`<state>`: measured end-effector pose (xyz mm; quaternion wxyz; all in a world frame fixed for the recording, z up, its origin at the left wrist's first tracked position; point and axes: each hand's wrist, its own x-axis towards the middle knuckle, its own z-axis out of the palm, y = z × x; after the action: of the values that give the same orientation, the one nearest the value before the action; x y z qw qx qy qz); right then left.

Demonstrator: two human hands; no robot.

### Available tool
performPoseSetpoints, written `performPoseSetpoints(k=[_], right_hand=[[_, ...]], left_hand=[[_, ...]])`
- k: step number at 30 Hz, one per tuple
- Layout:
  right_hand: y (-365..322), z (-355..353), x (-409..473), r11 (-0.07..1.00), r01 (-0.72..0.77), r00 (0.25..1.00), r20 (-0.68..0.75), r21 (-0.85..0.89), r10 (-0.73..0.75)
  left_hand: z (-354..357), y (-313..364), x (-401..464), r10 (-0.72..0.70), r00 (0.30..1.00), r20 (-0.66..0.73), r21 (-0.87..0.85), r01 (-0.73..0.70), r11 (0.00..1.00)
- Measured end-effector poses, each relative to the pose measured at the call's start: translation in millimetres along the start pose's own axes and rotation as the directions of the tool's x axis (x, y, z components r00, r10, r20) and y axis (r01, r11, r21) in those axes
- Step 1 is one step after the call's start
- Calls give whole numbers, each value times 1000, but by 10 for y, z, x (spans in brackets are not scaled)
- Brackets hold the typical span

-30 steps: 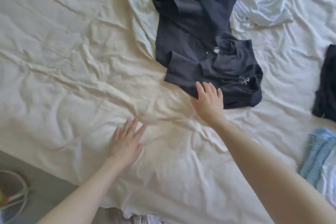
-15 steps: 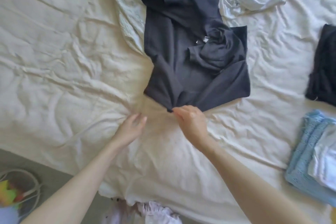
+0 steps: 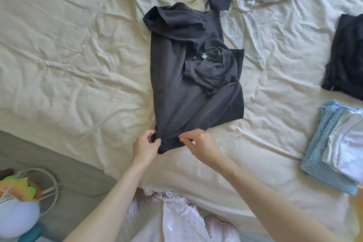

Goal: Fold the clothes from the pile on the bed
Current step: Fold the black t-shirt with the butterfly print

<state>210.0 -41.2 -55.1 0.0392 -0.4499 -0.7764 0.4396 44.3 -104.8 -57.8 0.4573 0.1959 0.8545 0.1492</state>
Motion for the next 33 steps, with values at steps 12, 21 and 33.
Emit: performPoseSetpoints(k=[12, 21, 33], right_hand=[[671, -699, 701, 676, -624, 618, -282, 391, 734], [60, 112, -96, 975, 77, 995, -52, -210, -89], [313, -607, 469, 946, -320, 886, -340, 44, 316]], left_hand=[[-128, -55, 64, 185, 981, -62, 174, -172, 970], [83, 727, -13, 503, 864, -4, -136, -499, 856], [413, 331, 135, 315, 754, 577, 514, -635, 577]])
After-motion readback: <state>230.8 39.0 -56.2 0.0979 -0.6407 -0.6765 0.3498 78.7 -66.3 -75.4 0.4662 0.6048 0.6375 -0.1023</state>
